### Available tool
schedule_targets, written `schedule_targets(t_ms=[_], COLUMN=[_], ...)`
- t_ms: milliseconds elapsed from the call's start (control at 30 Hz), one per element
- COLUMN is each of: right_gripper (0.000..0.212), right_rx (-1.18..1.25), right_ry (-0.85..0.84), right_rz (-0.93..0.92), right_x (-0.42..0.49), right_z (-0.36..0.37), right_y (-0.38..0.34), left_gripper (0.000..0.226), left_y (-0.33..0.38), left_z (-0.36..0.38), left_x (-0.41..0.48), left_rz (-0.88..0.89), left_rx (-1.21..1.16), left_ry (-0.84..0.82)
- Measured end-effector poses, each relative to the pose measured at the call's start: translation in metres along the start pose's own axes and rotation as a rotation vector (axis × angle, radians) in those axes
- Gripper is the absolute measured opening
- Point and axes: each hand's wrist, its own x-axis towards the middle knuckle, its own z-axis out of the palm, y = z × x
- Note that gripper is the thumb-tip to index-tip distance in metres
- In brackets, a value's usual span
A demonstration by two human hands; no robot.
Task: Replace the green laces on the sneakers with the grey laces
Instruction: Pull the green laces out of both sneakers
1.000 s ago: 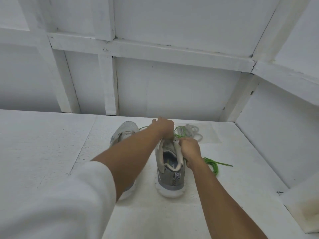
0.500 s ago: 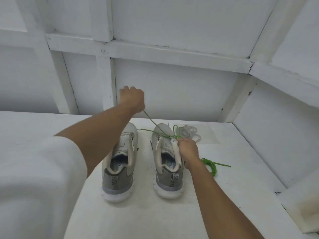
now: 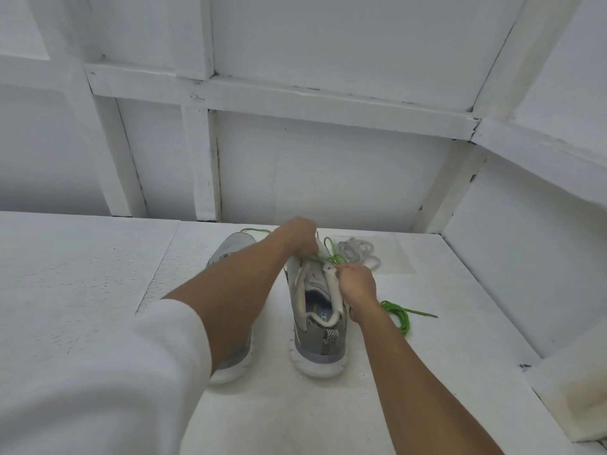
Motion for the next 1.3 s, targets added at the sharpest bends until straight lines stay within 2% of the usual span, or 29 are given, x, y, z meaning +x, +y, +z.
schedule_targets(t_ms=[133, 267, 400, 500, 600, 667, 767, 867, 967, 1067, 1167, 1300], right_gripper=[0.032, 0.033, 0.032, 0.032, 0.032, 0.032, 0.032, 0.032, 0.032, 0.032, 0.032, 0.032], right_rx=[0.009, 0.017, 0.029, 0.023, 0.025, 0.02, 0.015, -0.009, -0.014, -0.012, -0.01, 0.001], right_ry=[0.007, 0.005, 0.014, 0.011, 0.019, 0.022, 0.022, 0.018, 0.02, 0.024, 0.015, 0.018], right_rz=[0.002, 0.008, 0.007, 0.007, 0.004, -0.001, -0.009, -0.019, -0.016, -0.012, -0.006, 0.011], right_x=[0.001, 0.001, 0.0, 0.0, 0.0, 0.0, 0.0, 0.0, 0.001, 0.001, 0.002, 0.003], right_z=[0.0, 0.0, 0.0, -0.001, 0.0, 0.0, 0.0, -0.001, -0.001, -0.001, -0.001, 0.0], right_y=[0.0, 0.001, 0.0, 0.0, 0.0, 0.0, 0.0, 0.0, 0.001, 0.001, 0.001, 0.001], left_gripper=[0.038, 0.029, 0.03, 0.033, 0.047, 0.048, 0.031, 0.027, 0.025, 0.013, 0.018, 0.031], left_y=[-0.03, -0.049, -0.059, -0.059, -0.051, -0.037, -0.01, 0.004, 0.006, 0.002, -0.006, -0.029], left_z=[-0.022, -0.041, -0.052, -0.05, -0.038, -0.027, -0.006, 0.012, 0.018, 0.016, 0.009, -0.008], left_x=[-0.001, -0.004, -0.007, -0.008, -0.009, -0.009, -0.011, -0.007, -0.004, -0.003, -0.005, -0.007], left_rz=[-0.119, -0.212, -0.332, -0.374, -0.349, -0.232, -0.029, 0.025, 0.015, 0.002, -0.043, -0.118], left_rx=[-0.06, -0.129, -0.207, -0.172, -0.171, -0.172, -0.128, -0.122, -0.107, -0.127, -0.158, -0.244], left_ry=[0.15, 0.314, 0.45, 0.391, 0.281, 0.192, -0.004, -0.094, -0.081, -0.045, -0.003, 0.156])
